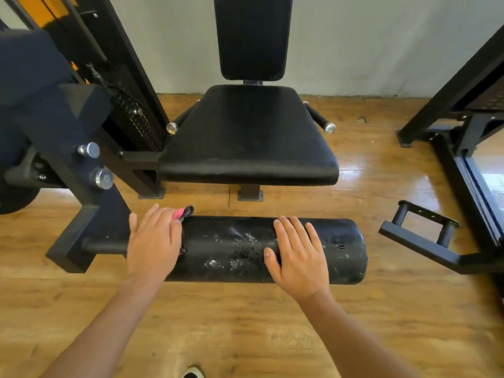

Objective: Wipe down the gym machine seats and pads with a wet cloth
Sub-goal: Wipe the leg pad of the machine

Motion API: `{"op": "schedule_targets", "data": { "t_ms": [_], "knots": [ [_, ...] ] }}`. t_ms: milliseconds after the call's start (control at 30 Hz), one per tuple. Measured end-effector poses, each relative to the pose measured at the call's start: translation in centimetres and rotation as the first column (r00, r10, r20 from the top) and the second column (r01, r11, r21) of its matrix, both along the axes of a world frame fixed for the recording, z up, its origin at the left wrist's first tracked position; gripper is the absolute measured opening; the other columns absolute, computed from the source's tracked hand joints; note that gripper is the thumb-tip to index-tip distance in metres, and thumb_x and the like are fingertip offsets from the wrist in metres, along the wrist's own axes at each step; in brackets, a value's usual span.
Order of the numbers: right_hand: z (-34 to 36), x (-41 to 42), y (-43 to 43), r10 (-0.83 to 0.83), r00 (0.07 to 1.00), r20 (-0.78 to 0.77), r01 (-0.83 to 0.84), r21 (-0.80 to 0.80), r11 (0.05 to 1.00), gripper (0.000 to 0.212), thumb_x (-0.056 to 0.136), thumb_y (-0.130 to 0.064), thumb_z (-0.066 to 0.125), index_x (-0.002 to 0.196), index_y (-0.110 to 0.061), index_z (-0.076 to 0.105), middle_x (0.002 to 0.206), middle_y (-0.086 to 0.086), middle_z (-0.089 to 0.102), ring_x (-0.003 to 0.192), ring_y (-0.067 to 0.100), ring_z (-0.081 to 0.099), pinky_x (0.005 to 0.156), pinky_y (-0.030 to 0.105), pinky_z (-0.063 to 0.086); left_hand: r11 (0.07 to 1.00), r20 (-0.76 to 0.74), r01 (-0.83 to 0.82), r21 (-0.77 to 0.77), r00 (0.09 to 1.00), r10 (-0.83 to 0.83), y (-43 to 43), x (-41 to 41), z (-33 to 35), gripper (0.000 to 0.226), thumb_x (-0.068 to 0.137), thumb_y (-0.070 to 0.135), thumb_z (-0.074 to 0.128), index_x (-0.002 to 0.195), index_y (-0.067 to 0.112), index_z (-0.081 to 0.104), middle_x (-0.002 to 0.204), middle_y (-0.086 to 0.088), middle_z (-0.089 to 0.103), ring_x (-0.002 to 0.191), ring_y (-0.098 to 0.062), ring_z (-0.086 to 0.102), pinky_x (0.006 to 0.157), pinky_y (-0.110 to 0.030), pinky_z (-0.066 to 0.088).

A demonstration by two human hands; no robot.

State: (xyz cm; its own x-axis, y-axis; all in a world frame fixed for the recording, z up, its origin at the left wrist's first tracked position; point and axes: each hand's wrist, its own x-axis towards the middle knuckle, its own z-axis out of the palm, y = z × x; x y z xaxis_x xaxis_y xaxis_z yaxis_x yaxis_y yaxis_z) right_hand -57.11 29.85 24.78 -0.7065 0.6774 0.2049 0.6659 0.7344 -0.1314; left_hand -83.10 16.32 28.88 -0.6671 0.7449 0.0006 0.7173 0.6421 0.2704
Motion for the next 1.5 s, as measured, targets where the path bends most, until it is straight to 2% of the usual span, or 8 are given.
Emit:
{"op": "schedule_targets", "data": {
  "t_ms": [167, 467, 733, 867, 1033, 1133, 1233, 1500],
  "knots": [
    [-0.4, 0.1, -0.1, 0.000, 1.000, -0.024, 0.000, 0.027, 1.000, 0.060, 0.104, -0.047, 0.040, 0.146, -0.008, 0.057, 0.151, 0.010, 0.056, 0.145, 0.029, 0.047, 0.123, 0.049, 0.030, 0.995, -0.070, -0.093, -0.023, 0.993, 0.091, 1.6, 2.0, -0.5, 0.033, 0.106, 0.022, 0.041, 0.122, 0.013, 0.068, 0.127, -0.002, 0.068, 0.142, -0.026, 0.044, 0.122, -0.058, 0.016],
    [0.1, 0.0, 0.1, 0.003, 1.000, -0.014, -0.002, 0.033, 0.999, 0.060, 0.105, -0.048, 0.038, 0.146, -0.009, 0.056, 0.150, 0.010, 0.056, 0.144, 0.029, 0.048, 0.124, 0.048, 0.028, 0.981, -0.023, 0.193, 0.026, 0.981, -0.193, 3.9, 7.8, -0.2, 0.050, 0.107, 0.034, 0.023, 0.133, 0.019, 0.062, 0.136, 0.003, 0.063, 0.142, -0.019, 0.044, 0.124, -0.047, 0.018],
    [0.1, 0.0, 0.1, -0.010, 1.000, -0.012, 0.010, 0.016, 1.000, 0.060, 0.105, -0.048, 0.039, 0.147, -0.009, 0.056, 0.150, 0.010, 0.056, 0.144, 0.030, 0.047, 0.124, 0.049, 0.030, 0.990, -0.048, -0.142, 0.000, 0.989, 0.142, 2.5, 2.7, 0.0, 0.035, 0.106, 0.026, 0.038, 0.121, 0.017, 0.068, 0.125, -0.001, 0.068, 0.137, -0.024, 0.049, 0.123, -0.057, 0.013],
    [0.8, -0.1, 0.2, 0.008, 1.000, -0.026, -0.010, -0.057, 0.998, 0.061, 0.105, -0.049, 0.038, 0.149, -0.009, 0.052, 0.154, 0.009, 0.053, 0.147, 0.026, 0.043, 0.126, 0.046, 0.024, 0.996, -0.031, -0.037, 0.080, 0.999, 0.040, 5.1, 8.9, 0.2, 0.034, 0.106, 0.027, 0.041, 0.127, 0.022, 0.066, 0.130, 0.003, 0.066, 0.139, -0.021, 0.047, 0.124, -0.054, 0.015],
    [2.8, 3.6, 1.5, -0.012, 0.978, -0.206, -0.003, -0.074, 0.997, 0.057, 0.101, -0.039, 0.050, 0.148, -0.007, 0.051, 0.156, 0.009, 0.049, 0.151, 0.023, 0.037, 0.129, 0.049, 0.014, 0.983, 0.002, 0.154, 0.103, 0.988, -0.155, 8.4, 15.1, -0.2, 0.042, 0.107, 0.031, 0.027, 0.130, 0.025, 0.062, 0.133, 0.009, 0.063, 0.141, -0.017, 0.043, 0.125, -0.048, 0.015],
    [2.6, 6.7, 3.3, -0.074, 0.988, -0.136, 0.068, -0.051, 0.996, 0.057, 0.102, -0.043, 0.046, 0.146, -0.007, 0.055, 0.155, 0.010, 0.051, 0.152, 0.025, 0.036, 0.129, 0.053, 0.012, 0.974, 0.019, 0.209, 0.082, 0.977, -0.211, 7.6, 13.3, -0.5, 0.043, 0.108, 0.031, 0.026, 0.132, 0.023, 0.061, 0.134, 0.006, 0.063, 0.140, -0.017, 0.044, 0.125, -0.049, 0.017],
    [1.3, 7.5, 3.8, -0.075, 0.997, -0.028, 0.072, -0.070, 0.995, 0.061, 0.105, -0.048, 0.037, 0.148, -0.008, 0.053, 0.157, 0.009, 0.048, 0.153, 0.026, 0.033, 0.128, 0.054, 0.013, 0.989, 0.024, 0.109, 0.097, 0.993, -0.112, 5.7, 10.4, -0.4, 0.040, 0.109, 0.029, 0.029, 0.129, 0.021, 0.063, 0.130, 0.005, 0.064, 0.140, -0.016, 0.045, 0.125, -0.051, 0.013],
    [0.5, 7.2, 3.7, -0.081, 0.994, -0.072, 0.080, -0.020, 0.997, 0.057, 0.104, -0.044, 0.041, 0.144, -0.007, 0.057, 0.151, 0.010, 0.055, 0.146, 0.030, 0.045, 0.125, 0.053, 0.024, 0.998, -0.034, 0.008, 0.064, 0.999, -0.005, 7.7, 12.9, -0.2, 0.035, 0.106, 0.031, 0.036, 0.124, 0.023, 0.065, 0.125, 0.006, 0.066, 0.137, -0.019, 0.046, 0.123, -0.056, 0.014]
  ]
}}
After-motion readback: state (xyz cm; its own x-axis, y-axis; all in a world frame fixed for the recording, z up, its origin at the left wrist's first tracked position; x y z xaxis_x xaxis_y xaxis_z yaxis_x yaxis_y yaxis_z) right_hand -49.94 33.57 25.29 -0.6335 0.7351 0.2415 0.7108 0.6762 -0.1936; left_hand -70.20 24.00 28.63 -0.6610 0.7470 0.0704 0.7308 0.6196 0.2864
